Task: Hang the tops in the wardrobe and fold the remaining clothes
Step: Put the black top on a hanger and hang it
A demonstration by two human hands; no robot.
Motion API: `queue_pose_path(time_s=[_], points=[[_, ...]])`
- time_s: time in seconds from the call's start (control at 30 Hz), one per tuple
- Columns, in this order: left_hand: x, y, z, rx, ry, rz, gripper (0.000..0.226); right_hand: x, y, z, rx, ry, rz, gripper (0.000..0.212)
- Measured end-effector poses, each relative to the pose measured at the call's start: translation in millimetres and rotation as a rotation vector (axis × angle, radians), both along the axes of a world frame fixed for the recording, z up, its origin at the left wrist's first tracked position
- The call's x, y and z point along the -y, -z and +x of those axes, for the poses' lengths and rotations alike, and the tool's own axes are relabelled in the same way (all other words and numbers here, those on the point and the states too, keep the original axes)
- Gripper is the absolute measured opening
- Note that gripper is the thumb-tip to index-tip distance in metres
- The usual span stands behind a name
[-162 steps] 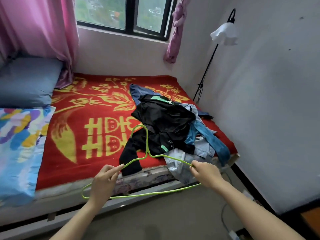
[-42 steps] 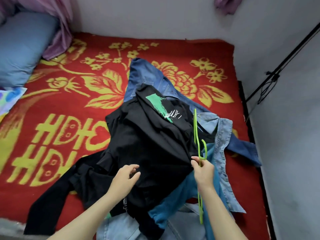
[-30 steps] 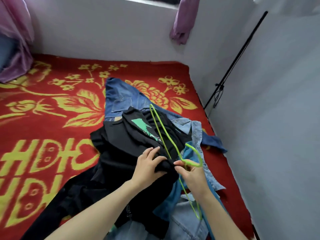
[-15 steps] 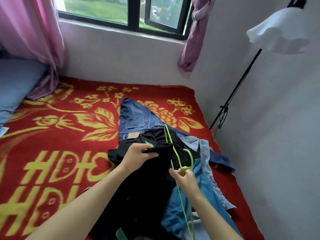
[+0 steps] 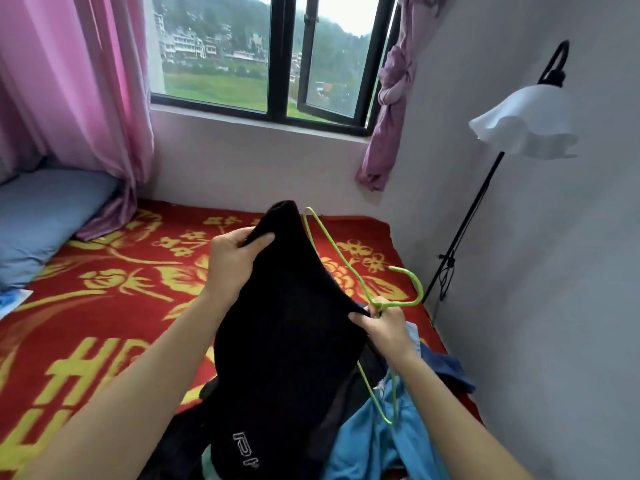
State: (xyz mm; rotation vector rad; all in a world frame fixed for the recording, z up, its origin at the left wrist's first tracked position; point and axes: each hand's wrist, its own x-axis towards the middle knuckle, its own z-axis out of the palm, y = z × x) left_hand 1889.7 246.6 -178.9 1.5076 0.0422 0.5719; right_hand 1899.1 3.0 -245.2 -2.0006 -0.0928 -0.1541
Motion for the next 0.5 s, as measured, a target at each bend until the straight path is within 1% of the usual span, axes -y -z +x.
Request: queue_pose_path(time_s=[0.13,0.23,0.37,0.5], points=[[-19,-11,-5,0.037,-0.137,-0.097,0.015,0,-57,18,0.192,-0.036,0.008,0.053],[-34,-23,-11,0.086,-0.22,-0.112,0.015,-12,-87,24,0.304,-0.062,0.032,0.05],[-58,-31,-25,0.121,-0.324,-0.094,0.017,-27,-115,30,0.39,-0.085,0.134,0.051],[-72,-16,-39,0.081,-0.394,-0.029,0.017,-40,-110,26,0.407,-0.139,0.064,0.052]])
